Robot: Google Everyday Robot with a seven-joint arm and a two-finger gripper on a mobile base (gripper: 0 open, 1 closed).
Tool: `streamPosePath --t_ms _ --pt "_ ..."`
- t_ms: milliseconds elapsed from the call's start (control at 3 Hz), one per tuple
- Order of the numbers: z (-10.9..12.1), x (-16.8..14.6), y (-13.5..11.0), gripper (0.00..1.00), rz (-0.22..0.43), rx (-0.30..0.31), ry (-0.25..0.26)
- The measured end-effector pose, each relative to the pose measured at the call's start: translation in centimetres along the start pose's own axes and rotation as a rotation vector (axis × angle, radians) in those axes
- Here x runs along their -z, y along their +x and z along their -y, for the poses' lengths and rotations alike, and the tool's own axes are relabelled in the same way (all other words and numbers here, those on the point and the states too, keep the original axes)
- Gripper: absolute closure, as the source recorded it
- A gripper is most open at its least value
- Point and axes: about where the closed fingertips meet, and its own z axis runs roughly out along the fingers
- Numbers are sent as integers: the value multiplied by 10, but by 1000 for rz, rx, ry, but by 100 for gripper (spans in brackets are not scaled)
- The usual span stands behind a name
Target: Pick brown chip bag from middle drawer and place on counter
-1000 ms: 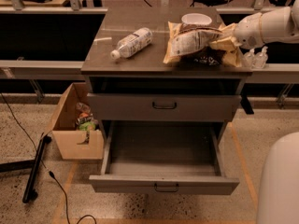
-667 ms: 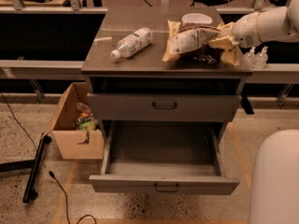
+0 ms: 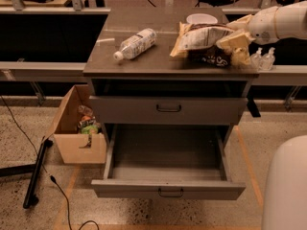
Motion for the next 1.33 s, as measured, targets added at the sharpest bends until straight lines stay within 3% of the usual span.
streamPosePath --t_ms 333,667,1000,1333 --pt "4 12 8 0 -7 -13 50" --pt "2 63 11 0 -20 -36 150" --pt "-10 150 -3 0 -29 -56 310" --pt "-31 163 21 0 -65 -95 317"
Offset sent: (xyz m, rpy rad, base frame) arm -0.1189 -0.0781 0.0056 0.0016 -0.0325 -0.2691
